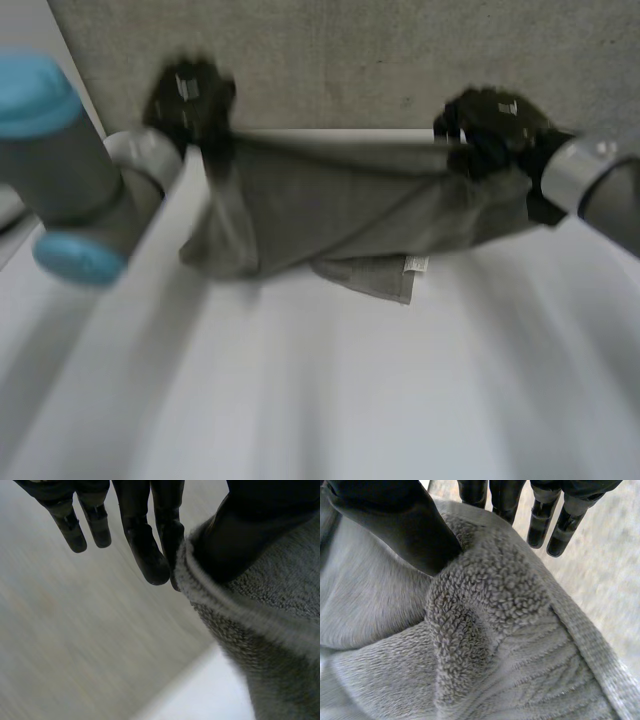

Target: Fold the towel.

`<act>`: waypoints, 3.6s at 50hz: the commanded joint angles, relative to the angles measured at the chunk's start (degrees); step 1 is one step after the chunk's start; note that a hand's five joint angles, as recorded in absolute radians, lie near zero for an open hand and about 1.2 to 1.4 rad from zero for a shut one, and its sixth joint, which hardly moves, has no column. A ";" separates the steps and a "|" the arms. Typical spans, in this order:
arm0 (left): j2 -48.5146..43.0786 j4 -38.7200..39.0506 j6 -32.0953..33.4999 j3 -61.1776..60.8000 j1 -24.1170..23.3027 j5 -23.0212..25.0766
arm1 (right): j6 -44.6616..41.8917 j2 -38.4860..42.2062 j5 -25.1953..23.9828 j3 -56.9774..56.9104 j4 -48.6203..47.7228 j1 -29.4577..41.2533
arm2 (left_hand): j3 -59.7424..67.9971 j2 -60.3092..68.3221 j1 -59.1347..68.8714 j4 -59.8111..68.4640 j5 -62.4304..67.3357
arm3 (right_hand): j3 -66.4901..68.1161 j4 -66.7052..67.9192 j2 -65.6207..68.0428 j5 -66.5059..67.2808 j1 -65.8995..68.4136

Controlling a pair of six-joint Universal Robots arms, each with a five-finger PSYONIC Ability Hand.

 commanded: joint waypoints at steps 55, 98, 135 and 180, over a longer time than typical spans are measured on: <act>-3.81 28.28 12.35 -38.45 4.53 1.42 | -7.36 -13.59 0.41 38.73 -7.82 -4.81 | -3.31 -19.50 -17.14 -3.76 -16.95 | -3.01 -4.35 10.22 3.26 5.19; 4.19 27.57 15.69 -42.67 4.44 -1.13 | -7.63 -6.91 3.77 37.58 -9.32 -7.90 | -3.31 2.85 5.21 -3.76 5.40 | -3.01 -4.35 -36.99 -43.95 -42.02; -2.83 28.45 16.13 -38.72 5.32 -3.41 | -6.75 -6.83 3.33 35.91 -13.00 -14.67 | -3.31 -38.34 -35.98 -3.76 -35.79 | -3.01 -4.35 10.22 3.26 5.19; 12.99 16.24 13.93 -44.17 9.54 1.33 | -32.68 -0.23 16.42 26.16 2.90 -7.90 | -3.31 2.85 5.21 -3.76 5.40 | -3.01 -4.35 -39.68 -46.64 -44.71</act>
